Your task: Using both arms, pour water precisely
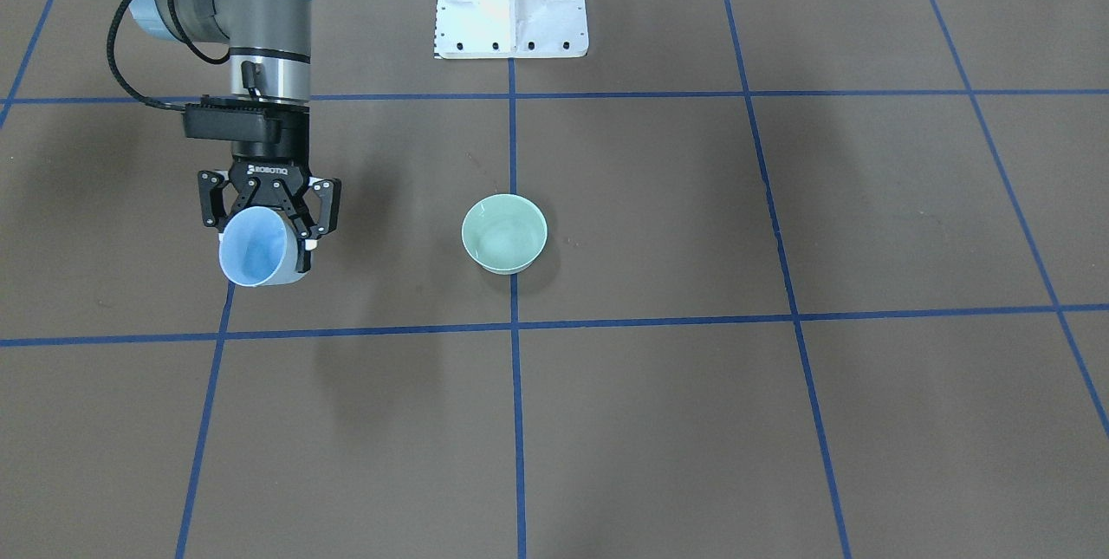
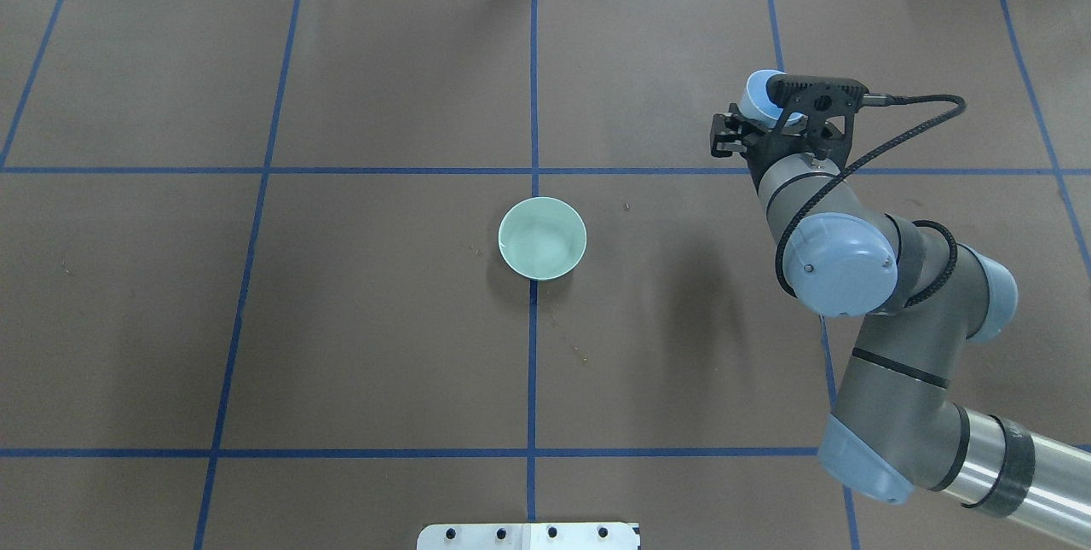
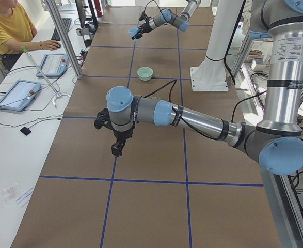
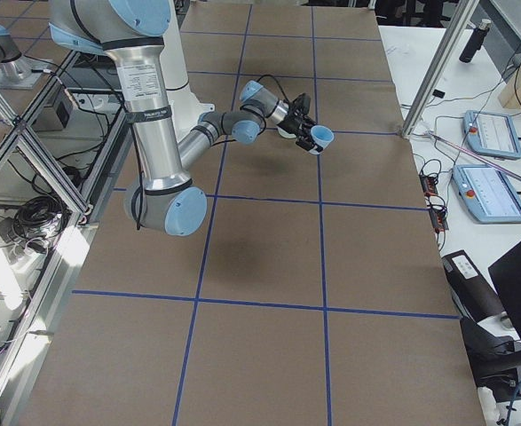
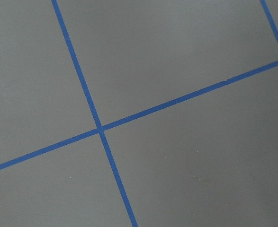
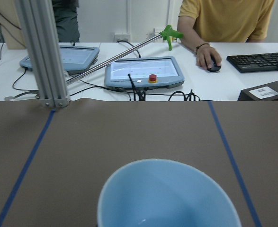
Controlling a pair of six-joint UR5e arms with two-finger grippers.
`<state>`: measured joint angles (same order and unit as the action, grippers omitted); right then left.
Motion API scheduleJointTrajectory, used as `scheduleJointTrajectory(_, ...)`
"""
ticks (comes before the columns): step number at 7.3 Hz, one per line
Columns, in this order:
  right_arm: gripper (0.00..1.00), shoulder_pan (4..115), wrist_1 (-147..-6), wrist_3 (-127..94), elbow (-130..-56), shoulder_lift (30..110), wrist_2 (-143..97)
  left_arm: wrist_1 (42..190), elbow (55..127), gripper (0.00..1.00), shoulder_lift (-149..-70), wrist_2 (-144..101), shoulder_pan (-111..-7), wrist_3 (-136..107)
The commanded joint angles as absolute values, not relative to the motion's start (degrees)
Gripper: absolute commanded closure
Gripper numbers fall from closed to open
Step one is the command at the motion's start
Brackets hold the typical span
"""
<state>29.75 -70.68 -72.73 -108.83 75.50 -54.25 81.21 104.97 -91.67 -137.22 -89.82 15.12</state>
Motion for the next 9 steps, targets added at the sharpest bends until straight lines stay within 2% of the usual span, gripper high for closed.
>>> scheduleJointTrajectory(1, 1.0, 30.0, -74.3, -77.6, -109.4, 78.8, -49.6, 81.2, 105.1, 0.0, -91.7, -137.3, -89.8, 15.1)
scheduleJointTrajectory(4, 1.0, 30.1, -84.1, -88.6, -109.1, 80.8, -46.9, 81.2, 105.0, 0.0, -91.7, -137.2, -89.8, 15.1)
scheduleJointTrajectory(7, 1.0, 29.9, -85.1, -93.5, -108.8, 87.6, -46.3, 81.2, 105.1, 0.0, -91.7, -137.2, -89.8, 15.1)
scheduleJointTrajectory(9, 1.0, 28.6, -85.1, -99.5, -105.1, 88.2, -44.9, 81.2, 105.2, 0.0, -91.7, -137.3, -89.8, 15.1)
